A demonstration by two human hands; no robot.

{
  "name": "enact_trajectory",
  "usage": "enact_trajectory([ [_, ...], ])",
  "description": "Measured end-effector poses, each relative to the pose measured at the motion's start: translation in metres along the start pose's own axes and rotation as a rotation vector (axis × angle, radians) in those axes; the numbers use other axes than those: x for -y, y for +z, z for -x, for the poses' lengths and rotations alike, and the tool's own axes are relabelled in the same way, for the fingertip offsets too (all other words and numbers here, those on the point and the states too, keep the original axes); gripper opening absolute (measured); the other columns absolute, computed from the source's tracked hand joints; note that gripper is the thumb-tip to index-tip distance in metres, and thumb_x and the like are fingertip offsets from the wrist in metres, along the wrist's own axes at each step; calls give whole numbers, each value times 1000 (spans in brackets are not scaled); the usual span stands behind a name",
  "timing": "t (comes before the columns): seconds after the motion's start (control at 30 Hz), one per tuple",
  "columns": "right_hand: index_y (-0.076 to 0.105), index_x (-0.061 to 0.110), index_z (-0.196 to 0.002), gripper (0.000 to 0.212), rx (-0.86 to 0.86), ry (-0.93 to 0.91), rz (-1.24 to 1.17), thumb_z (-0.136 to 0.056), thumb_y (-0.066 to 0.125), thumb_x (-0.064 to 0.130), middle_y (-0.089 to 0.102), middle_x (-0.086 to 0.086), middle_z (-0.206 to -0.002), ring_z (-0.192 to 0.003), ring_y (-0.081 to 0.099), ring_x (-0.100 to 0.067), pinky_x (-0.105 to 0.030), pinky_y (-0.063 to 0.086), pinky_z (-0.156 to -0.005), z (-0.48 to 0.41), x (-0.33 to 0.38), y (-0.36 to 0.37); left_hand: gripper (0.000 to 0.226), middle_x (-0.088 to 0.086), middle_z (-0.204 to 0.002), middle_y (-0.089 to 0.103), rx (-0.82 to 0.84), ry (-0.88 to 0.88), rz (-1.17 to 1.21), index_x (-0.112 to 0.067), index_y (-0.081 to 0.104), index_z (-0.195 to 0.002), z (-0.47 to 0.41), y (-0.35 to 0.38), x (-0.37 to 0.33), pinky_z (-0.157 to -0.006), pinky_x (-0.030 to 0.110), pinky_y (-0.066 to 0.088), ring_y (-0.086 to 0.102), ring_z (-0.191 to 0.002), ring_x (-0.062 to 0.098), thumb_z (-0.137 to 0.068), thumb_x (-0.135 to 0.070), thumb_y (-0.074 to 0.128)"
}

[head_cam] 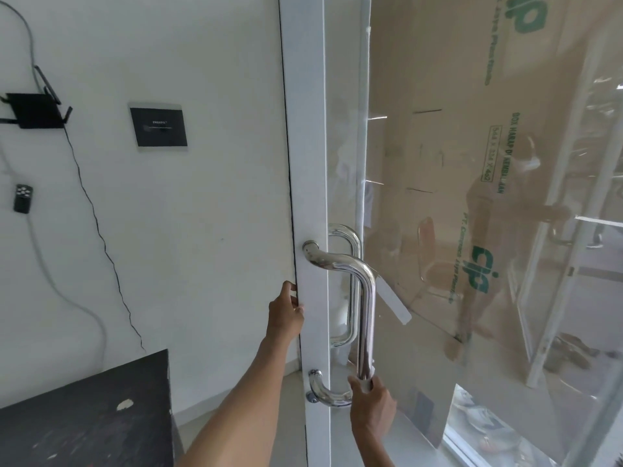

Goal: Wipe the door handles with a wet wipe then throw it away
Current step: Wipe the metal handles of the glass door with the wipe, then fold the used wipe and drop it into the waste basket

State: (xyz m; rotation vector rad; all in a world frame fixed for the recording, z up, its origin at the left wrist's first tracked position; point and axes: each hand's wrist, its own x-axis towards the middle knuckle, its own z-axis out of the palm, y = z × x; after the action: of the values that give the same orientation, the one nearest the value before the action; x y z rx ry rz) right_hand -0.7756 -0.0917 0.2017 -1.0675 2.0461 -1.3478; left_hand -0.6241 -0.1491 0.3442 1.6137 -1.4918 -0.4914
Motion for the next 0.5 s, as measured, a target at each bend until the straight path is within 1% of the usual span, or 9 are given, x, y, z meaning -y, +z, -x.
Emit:
enact_trajectory([
  [0.07, 58, 9, -62, 29, 13, 90, -72, -71, 82, 23, 69, -19, -69, -63, 59, -30, -35, 47, -62, 4, -2, 4, 28, 8, -98, 68, 5, 3, 5, -11, 49, -114, -1, 0, 2, -71, 25, 45, 62, -85, 22, -89, 1, 53],
  [0.13, 64, 4, -70, 26, 28, 202, -139, -72, 82, 23, 70, -23, -80, -75, 64, -35, -37, 49, -71, 7, -5, 9, 30, 8, -99, 68, 3, 6, 18, -12, 49, -115, -1, 0, 4, -74, 24, 46, 63, -88, 23, -89, 2, 53],
  [0.2, 70, -3, -87, 39, 85, 308, -136, -75, 79, 33, 70, -26, -87, -85, 67, -37, -38, 50, -77, 12, -8, 20, 33, 7, -101, 69, 6, 2, 41, -13, 49, -117, -1, 1, 6, -77, 25, 48, 64, -91, 23, -89, 3, 52],
  [0.27, 71, -6, -90, 50, 144, 425, -153, -76, 77, 41, 70, -25, -88, -86, 67, -36, -39, 53, -77, 21, -9, 30, 37, 7, -105, 69, 29, -11, 88, -15, 50, -120, 1, 0, 9, -79, 26, 50, 65, -96, 22, -88, 4, 51],
  [0.3, 69, -7, -91, 51, 164, 486, -205, -77, 76, 41, 70, -23, -90, -85, 66, -34, -37, 52, -76, 25, -7, 33, 40, 6, -107, 69, 51, -19, 118, -16, 50, -122, 0, 0, 11, -79, 26, 51, 65, -99, 22, -87, 4, 51],
  [0.33, 68, -9, -93, 51, 194, 543, -270, -77, 76, 39, 69, -22, -90, -81, 64, -33, -35, 49, -73, 31, -5, 37, 45, 5, -110, 68, 78, -30, 143, -17, 49, -126, 1, -1, 13, -79, 25, 51, 65, -103, 21, -86, 4, 50],
  [0.4, 66, -10, -91, 43, 300, 641, -400, -78, 77, 29, 64, -16, -76, -67, 57, -28, -33, 43, -63, 42, 2, 42, 57, 3, -117, 66, 142, -49, 178, -23, 46, -136, 1, -4, 18, -85, 23, 51, 63, -112, 18, -85, 3, 50],
  [0.43, 67, -10, -90, 35, 369, 658, -445, -78, 77, 21, 61, -13, -70, -62, 54, -27, -32, 42, -59, 48, 6, 46, 65, 4, -121, 65, 177, -59, 188, -27, 42, -141, 3, -7, 22, -89, 24, 51, 61, -117, 18, -84, 3, 51],
  [0.5, 65, -7, -91, 20, 497, 649, -505, -78, 73, 6, 59, -12, -69, -61, 55, -24, -32, 46, -57, 62, 19, 54, 73, 8, -129, 59, 245, -79, 149, -31, 35, -146, 11, -13, 30, -93, 25, 50, 56, -123, 21, -83, 3, 50],
])
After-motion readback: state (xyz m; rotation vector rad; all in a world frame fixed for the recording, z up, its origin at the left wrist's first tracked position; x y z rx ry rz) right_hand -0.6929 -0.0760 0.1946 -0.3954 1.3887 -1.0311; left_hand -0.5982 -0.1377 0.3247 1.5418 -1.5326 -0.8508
